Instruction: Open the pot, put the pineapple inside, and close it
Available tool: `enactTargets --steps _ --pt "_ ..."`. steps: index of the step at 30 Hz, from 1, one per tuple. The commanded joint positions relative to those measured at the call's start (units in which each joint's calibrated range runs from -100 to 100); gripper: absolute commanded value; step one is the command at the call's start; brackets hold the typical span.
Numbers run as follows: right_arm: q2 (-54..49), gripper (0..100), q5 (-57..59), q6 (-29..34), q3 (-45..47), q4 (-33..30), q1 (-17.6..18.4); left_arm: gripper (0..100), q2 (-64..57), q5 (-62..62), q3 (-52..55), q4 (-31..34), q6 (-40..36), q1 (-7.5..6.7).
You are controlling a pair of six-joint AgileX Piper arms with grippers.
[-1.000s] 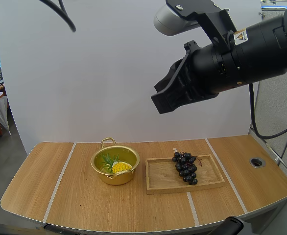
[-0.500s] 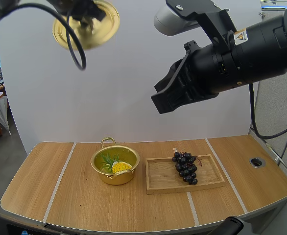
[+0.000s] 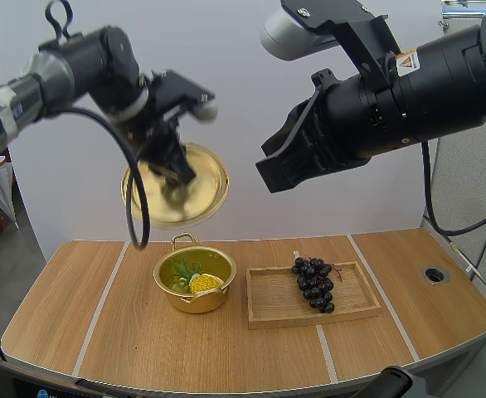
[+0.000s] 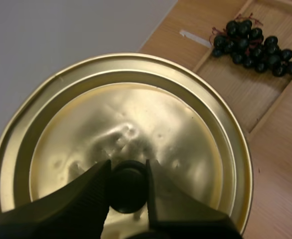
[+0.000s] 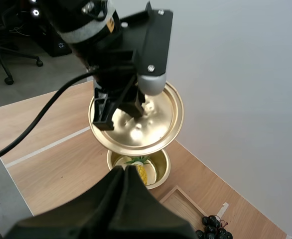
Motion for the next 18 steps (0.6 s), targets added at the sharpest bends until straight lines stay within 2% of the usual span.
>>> enactTargets --steps 1,7,18 --pt "-0.6 0 0.0 0.0 0.2 -0.3 0.0 0 -0.1 -4.0 13.9 -1.7 6.4 -0.15" --pt "-0.6 0 0.0 0.0 0.2 -0.3 0.0 0 2.8 -9.5 19.2 -3.4 8.7 -0.15" --pt "-0.6 0 0.0 0.0 0.2 -0.3 0.0 0 12.7 -17.7 19.6 -5.1 10.7 -0.15"
